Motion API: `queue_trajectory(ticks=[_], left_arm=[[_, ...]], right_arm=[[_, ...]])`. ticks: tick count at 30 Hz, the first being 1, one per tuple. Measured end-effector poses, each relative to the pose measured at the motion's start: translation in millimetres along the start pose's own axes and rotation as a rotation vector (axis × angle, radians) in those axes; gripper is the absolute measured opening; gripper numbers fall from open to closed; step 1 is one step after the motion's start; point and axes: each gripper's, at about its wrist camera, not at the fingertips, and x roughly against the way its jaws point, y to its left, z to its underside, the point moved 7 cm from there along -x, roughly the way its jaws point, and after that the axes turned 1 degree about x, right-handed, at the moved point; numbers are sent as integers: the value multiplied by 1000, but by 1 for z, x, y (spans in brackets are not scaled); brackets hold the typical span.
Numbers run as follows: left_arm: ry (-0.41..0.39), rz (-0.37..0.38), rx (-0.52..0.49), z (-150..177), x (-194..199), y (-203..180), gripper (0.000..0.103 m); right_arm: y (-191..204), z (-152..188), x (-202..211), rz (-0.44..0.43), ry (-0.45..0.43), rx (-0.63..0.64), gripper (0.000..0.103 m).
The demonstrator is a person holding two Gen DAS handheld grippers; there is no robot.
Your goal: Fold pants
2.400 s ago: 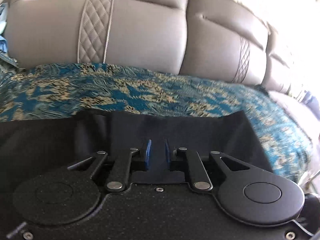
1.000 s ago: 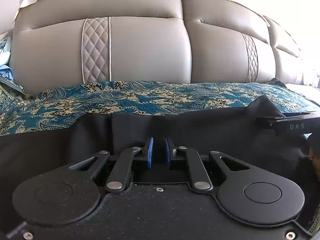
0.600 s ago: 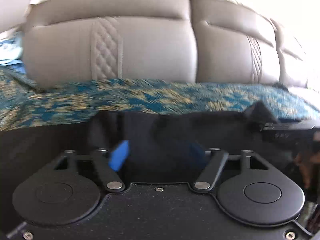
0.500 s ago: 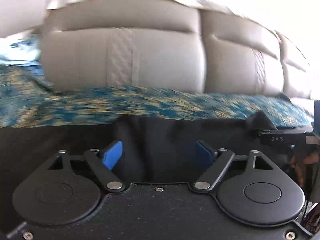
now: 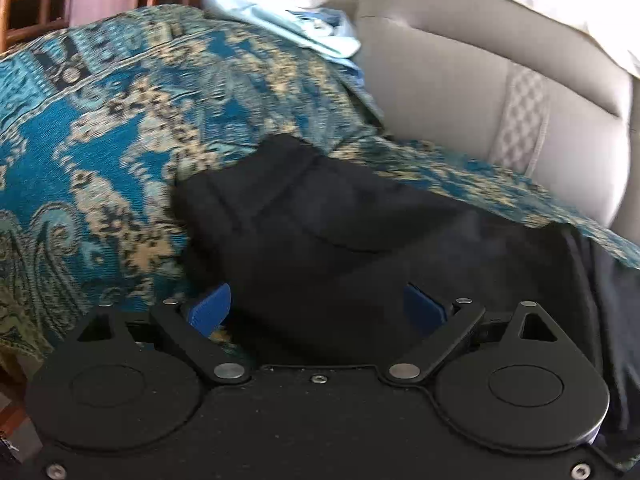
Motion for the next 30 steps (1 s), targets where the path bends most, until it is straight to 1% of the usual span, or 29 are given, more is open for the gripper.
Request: queue_trajectory(ticks=[3, 6, 7, 8, 9, 10, 11, 12, 15, 18, 23, 26, 27, 28, 30], left_arm=[[-15, -33, 44, -2, -8, 10, 94], [-54, -40, 64, -1, -14, 14, 97], [-55, -43, 71, 0, -17, 16, 97], [-50, -44, 83, 1, -19, 17, 97], [-37, -36, 103, 2, -24, 20, 97], [-27, -27, 120, 3, -27, 21, 99], [-37, -22, 123, 3, -27, 22, 99], [-45, -21, 120, 2, -28, 22, 100], [-45, -12, 119, 3, -30, 22, 102], [-60, -11, 150, 2, -31, 24, 102], [-48, -9, 151, 0, -32, 24, 102], [-55, 10, 199, -2, -31, 28, 102], [-58, 21, 232, -3, -30, 31, 100], [-58, 26, 265, -3, -28, 34, 93], [-45, 40, 323, -1, -19, 40, 85]], right_arm=[[33, 13, -4, -64, 31, 8, 103], [50, 32, -10, -83, 76, 2, 103], [54, 39, -12, -76, 86, 5, 103], [59, 43, -10, -50, 57, 42, 103], [64, 49, -10, -19, 40, 106, 103], [68, 51, -9, -1, 27, 144, 103], [70, 52, -6, 8, 11, 154, 103], [71, 52, -6, 13, 16, 157, 103], [66, 51, -7, -1, 24, 119, 103], [67, 52, -5, 10, 13, 132, 103], [69, 53, -5, 14, 2, 133, 103], [69, 55, -4, 17, -4, 135, 103], [69, 55, -4, 17, -6, 135, 103], [69, 55, -4, 16, -7, 135, 103], [69, 54, -4, 16, -8, 135, 103]])
